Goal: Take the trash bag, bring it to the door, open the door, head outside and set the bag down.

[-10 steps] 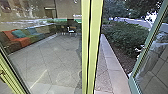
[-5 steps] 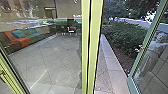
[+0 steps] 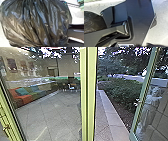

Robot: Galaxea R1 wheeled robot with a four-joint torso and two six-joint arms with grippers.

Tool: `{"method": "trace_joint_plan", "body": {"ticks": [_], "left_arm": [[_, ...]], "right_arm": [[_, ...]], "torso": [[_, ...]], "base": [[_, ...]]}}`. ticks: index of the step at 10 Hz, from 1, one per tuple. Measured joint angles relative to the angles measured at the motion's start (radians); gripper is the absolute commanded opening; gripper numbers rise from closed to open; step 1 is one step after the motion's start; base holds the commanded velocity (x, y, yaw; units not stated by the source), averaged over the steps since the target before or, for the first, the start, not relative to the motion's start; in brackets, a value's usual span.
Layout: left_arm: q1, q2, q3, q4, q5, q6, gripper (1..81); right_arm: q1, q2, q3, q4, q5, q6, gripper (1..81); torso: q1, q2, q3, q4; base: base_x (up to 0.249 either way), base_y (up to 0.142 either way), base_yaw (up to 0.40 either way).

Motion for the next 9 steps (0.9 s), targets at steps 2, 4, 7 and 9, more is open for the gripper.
{"method": "trace_joint_plan", "body": {"ticks": [2, 4, 7, 9], "left_arm": [[0.009, 0.006, 0.000, 0.001, 0.001, 0.004, 1.0], [0.009, 0.006, -0.014, 0.002, 0.001, 0.027, 1.0], [0.009, 0.009, -0.069, 0.002, 0.003, 0.034, 1.0], [0.008, 0.005, -0.083, 0.002, 0.003, 0.048, 1.0]], "right_arm": [[-0.032, 0.046, -0.048, -0.001, 0.022, -0.003, 81.1], [-0.047, 0.083, -0.061, 0.000, 0.068, -0.003, 81.1], [-0.061, 0.145, -0.107, 0.000, 0.083, -0.003, 81.1], [-0.092, 0.185, -0.180, 0.001, 0.112, -0.001, 81.1]], "torso": [[-0.001, -0.001, 0.011, 0.000], [-0.001, -0.001, 0.008, 0.001], [-0.001, -0.001, 0.008, 0.000], [-0.001, -0.001, 0.008, 0.000]], "base": [[0.000, 0.000, 0.000], [0.000, 0.000, 0.000], [0.000, 0.000, 0.000], [0.000, 0.000, 0.000]]}}
